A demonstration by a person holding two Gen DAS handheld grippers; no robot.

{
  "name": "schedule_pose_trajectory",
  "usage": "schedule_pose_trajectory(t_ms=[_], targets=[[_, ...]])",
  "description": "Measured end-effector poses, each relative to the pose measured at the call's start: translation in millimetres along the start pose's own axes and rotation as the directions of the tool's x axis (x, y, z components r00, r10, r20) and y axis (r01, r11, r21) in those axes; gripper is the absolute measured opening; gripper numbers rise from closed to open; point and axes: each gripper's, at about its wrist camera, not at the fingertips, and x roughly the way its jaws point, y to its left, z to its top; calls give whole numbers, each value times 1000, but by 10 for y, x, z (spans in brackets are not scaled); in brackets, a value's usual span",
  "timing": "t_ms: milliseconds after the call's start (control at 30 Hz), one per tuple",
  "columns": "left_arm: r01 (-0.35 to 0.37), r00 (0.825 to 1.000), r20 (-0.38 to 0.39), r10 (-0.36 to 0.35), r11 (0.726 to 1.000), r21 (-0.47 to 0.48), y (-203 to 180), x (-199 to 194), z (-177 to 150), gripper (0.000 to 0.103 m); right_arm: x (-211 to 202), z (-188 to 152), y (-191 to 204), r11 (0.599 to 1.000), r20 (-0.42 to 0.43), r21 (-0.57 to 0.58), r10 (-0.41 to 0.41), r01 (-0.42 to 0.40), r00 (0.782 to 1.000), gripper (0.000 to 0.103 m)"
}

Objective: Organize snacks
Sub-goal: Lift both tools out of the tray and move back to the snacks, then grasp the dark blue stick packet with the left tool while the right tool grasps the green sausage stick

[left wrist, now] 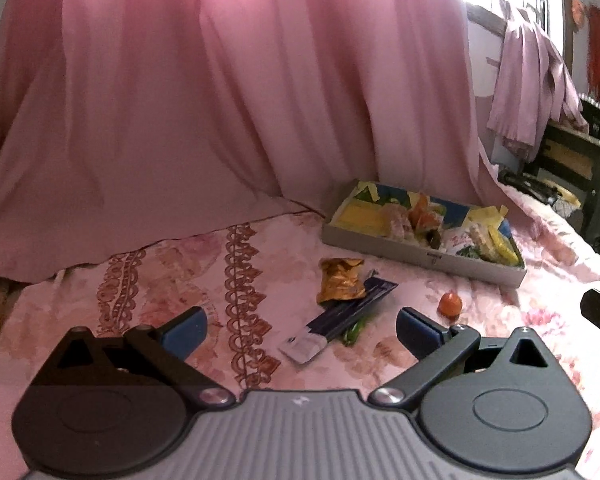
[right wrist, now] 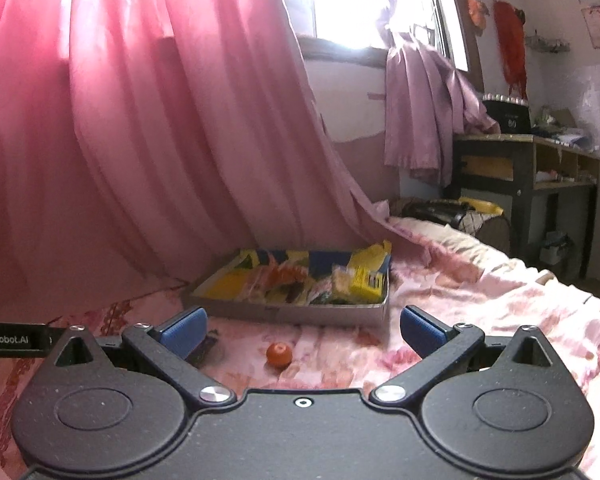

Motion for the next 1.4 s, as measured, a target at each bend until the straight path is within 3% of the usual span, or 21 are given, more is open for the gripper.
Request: schedule_pose_trajectory(t_ms=[200,767,833,1000,1400], targets=[[-10,1000,-17,11,999,49,-55,-22,-38,103,62,-74,5,1000,-67,27,0,2,998,102],[-44,980,-189,59,996,80,-81,302,-52,103,339,-244,102,1000,-219,23,21,-16,975,102],[-35,972,-231,51,997,70,-59,368,-35,103,368,-267,120,1000,-234,14,21,-18,972,102],[43,930,-366,-25,998,40,2,580,-2,103,448,-324,223,997,-275,-45,42,-57,961,102],[102,903,-419,-100,995,-17,209,1179,202,103,685,-452,504,975,-332,-177,67,-132,941,102]])
